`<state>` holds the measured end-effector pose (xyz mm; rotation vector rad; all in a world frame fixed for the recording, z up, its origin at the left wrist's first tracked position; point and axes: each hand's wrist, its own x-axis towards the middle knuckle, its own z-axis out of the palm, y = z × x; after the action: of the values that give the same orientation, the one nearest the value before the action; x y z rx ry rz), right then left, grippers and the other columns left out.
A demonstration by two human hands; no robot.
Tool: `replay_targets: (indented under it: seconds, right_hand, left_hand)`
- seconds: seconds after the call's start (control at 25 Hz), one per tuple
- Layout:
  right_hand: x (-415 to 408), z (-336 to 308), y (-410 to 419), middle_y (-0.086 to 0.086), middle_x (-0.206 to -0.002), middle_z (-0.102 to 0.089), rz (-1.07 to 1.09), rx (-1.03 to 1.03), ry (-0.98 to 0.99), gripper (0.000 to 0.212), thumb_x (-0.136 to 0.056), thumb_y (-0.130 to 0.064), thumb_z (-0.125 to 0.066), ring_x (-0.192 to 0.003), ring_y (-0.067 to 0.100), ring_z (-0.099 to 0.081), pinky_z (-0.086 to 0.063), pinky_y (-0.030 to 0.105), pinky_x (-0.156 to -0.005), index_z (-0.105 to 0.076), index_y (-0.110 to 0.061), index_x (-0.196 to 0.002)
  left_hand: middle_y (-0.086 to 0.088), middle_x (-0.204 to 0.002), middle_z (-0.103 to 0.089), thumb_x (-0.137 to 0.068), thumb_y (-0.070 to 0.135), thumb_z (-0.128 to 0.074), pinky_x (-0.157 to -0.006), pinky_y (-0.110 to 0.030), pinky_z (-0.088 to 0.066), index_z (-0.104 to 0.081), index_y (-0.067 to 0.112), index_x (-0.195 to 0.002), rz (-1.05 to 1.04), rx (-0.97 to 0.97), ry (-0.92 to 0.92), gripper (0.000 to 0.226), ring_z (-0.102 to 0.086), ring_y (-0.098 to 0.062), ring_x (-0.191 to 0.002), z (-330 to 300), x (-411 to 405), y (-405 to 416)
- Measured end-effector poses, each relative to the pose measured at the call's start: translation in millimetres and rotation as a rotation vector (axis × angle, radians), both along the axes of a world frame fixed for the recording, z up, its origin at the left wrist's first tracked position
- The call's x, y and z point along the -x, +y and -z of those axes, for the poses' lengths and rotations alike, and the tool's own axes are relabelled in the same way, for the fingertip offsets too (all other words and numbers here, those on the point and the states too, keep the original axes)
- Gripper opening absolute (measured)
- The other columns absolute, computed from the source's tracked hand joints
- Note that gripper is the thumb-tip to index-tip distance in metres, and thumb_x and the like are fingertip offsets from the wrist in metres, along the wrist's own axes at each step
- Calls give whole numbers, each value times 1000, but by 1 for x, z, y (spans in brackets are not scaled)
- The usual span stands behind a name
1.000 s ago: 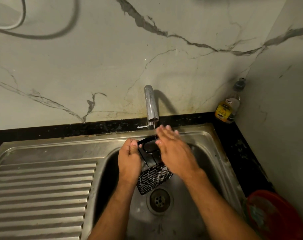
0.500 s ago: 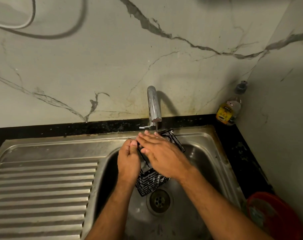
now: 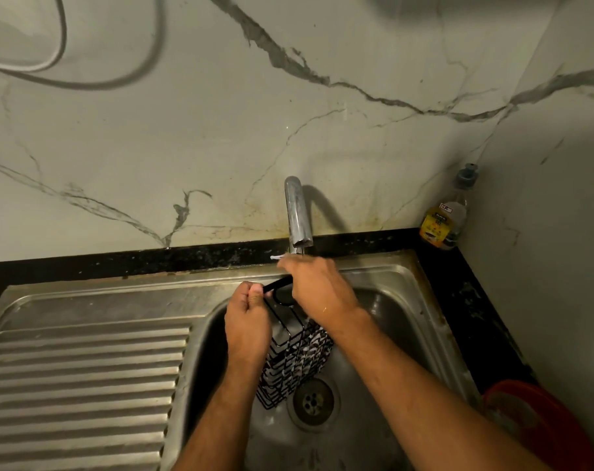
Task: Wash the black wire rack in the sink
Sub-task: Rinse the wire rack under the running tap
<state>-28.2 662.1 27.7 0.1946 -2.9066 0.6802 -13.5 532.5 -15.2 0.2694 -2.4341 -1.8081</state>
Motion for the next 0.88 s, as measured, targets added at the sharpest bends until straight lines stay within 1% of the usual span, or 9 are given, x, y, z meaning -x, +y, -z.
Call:
replay_targets:
  seconds: [0.16, 0.24, 0.32, 0.48, 0.6, 0.68, 0.76, 0.8, 0.88]
  right_hand:
    - [0, 15, 4, 5, -143, -55, 88, 163, -30, 54, -91, 9, -47, -137, 17, -44, -25, 31, -120, -57, -16, -137]
    - [-8, 14, -2, 4, -150, -47, -93, 103, -32, 53, -96, 4, -45, -143, 15, -36, -13, 29, -122, -49, -18, -144]
    - [-13, 16, 0, 3, -151, -46, -272, 81, -32, 45, -103, -15, -43, -143, 14, -36, -17, 32, -123, -42, -21, -148]
    - [-6, 23, 25, -3, -163, -22, 80, 135, -237, 54, -106, -45, -29, -150, 16, -18, -14, 37, -122, -27, -24, -155]
    - [-18, 19, 20, -7, -166, -3, 290, 376, -327, 72, -99, -53, -46, -149, 22, -20, -25, 50, -117, -11, -32, -158]
    - [-27, 20, 23, 0, -158, -34, 477, 628, -412, 80, -84, -62, -62, -139, 27, -41, -37, 51, -111, -32, -33, -152]
    - [-33, 27, 23, 1, -123, -67, 543, 791, -484, 70, -71, -72, -64, -112, 24, -63, -50, 39, -94, -64, -24, -122]
    - [-36, 30, 21, 1, -110, -70, 560, 822, -465, 69, -67, -73, -63, -102, 22, -65, -50, 34, -84, -68, -19, -109]
    - [-39, 32, 13, -2, -92, -67, 606, 842, -410, 55, -68, -68, -64, -85, 18, -64, -44, 27, -67, -66, -18, -90]
  left_hand:
    - [-2, -74, -59, -108, 20, -45, -70, -36, -42, -59, 6, -84, 9, -75, 10, 31, -51, -17, -71, 1, 6, -6]
    - [-2, -77, -64, -108, 16, -45, -72, -36, -44, -63, 8, -85, 23, -73, 47, 30, -55, -17, -73, 1, 8, -8]
    - [-3, -84, -70, -107, 16, -45, -77, -37, -48, -67, 11, -89, 53, -105, 57, 29, -61, -18, -80, 5, 10, -10]
    - [-2, -71, -60, -104, 29, -47, -71, -40, -45, -58, 13, -78, 41, -88, 40, 32, -53, -18, -70, 9, 5, -4]
    - [2, -67, -59, -107, 14, -45, -69, -36, -43, -60, 12, -75, -3, -233, 47, 36, -52, -17, -67, 7, 6, -5]
    - [-2, -68, -60, -106, 12, -45, -68, -36, -43, -65, 18, -71, 23, -453, 16, 41, -51, -20, -67, 6, 8, -12]
    - [-10, -72, -57, -101, 19, -49, -70, -38, -42, -64, 19, -69, 46, -479, -15, 36, -48, -24, -70, 3, 6, -20]
    - [-12, -73, -55, -99, 22, -49, -71, -40, -42, -60, 17, -70, 60, -340, -13, 31, -48, -24, -71, 1, 4, -23]
    - [-8, -79, -60, -100, 18, -47, -71, -40, -48, -57, 17, -80, 129, 168, -14, 22, -55, -24, -74, -13, 5, -21]
